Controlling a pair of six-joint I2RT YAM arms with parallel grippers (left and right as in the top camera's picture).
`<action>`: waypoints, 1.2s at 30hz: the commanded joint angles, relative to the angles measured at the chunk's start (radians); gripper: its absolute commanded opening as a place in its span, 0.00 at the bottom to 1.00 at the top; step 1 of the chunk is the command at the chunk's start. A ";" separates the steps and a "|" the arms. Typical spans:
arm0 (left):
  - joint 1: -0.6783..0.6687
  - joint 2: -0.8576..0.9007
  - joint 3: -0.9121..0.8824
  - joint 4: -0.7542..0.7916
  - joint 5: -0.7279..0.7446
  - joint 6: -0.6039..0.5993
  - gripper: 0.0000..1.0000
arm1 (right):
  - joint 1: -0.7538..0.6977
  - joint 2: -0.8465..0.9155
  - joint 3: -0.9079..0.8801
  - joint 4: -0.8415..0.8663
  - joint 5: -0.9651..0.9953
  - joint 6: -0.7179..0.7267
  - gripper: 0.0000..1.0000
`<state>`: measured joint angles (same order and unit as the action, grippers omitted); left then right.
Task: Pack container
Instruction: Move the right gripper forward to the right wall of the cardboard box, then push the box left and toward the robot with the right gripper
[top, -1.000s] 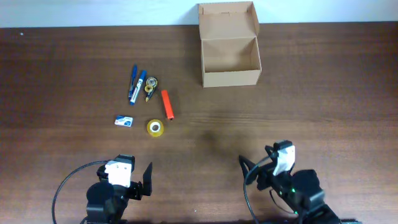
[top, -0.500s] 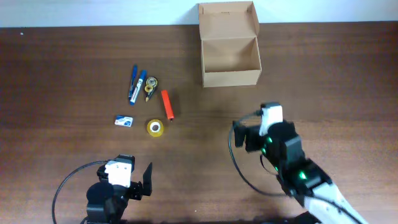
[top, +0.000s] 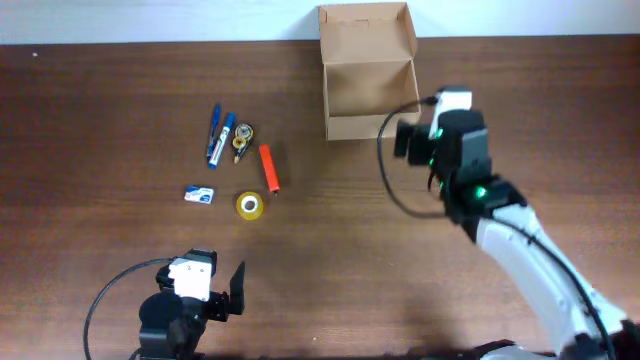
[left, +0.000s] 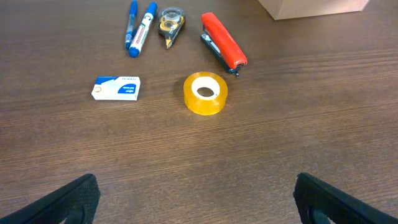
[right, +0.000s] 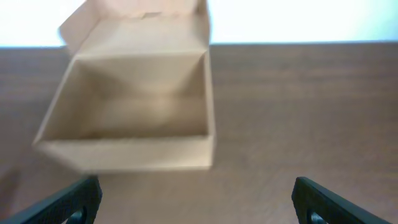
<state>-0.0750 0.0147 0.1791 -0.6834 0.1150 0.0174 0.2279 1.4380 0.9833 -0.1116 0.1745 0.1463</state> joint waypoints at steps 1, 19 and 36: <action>0.006 -0.010 -0.006 0.002 -0.008 -0.003 0.99 | -0.048 0.072 0.091 0.003 -0.056 -0.089 0.99; 0.006 -0.010 -0.006 0.002 -0.008 -0.003 1.00 | -0.158 0.523 0.536 -0.148 -0.329 -0.177 0.99; 0.006 -0.010 -0.006 0.002 -0.008 -0.003 1.00 | -0.158 0.654 0.597 -0.238 -0.369 -0.243 0.99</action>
<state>-0.0750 0.0143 0.1791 -0.6834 0.1150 0.0174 0.0727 2.0834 1.5558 -0.3500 -0.1799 -0.0868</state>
